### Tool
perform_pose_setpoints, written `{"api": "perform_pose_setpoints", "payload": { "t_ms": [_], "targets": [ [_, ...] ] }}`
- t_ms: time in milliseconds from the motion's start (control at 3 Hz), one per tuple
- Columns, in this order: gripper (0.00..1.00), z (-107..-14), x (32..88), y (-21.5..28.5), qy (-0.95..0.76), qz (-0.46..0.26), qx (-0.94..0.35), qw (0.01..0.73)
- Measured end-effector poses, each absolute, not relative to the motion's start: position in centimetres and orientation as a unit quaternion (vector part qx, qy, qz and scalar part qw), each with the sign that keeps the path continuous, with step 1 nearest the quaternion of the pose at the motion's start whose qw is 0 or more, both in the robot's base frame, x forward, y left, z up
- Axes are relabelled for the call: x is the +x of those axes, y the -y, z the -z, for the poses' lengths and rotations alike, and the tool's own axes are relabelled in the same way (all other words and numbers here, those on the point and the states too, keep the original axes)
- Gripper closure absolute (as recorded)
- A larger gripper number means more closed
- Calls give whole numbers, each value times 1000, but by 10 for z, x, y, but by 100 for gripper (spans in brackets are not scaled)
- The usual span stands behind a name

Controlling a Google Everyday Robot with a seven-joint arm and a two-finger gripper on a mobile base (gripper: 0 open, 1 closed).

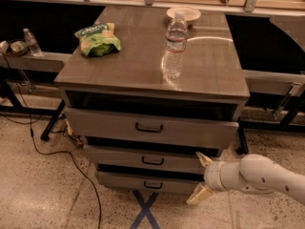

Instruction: Open middle drawer

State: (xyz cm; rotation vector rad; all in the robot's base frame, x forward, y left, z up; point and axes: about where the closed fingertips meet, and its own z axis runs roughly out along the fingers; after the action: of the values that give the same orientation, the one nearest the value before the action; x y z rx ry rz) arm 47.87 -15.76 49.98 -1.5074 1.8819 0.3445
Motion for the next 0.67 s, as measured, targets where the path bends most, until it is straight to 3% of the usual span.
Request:
{"api": "perform_pose_setpoints", "payload": {
  "t_ms": [667],
  "targets": [
    [0,-455,510,170,-764,-123,-528,350]
  ]
}}
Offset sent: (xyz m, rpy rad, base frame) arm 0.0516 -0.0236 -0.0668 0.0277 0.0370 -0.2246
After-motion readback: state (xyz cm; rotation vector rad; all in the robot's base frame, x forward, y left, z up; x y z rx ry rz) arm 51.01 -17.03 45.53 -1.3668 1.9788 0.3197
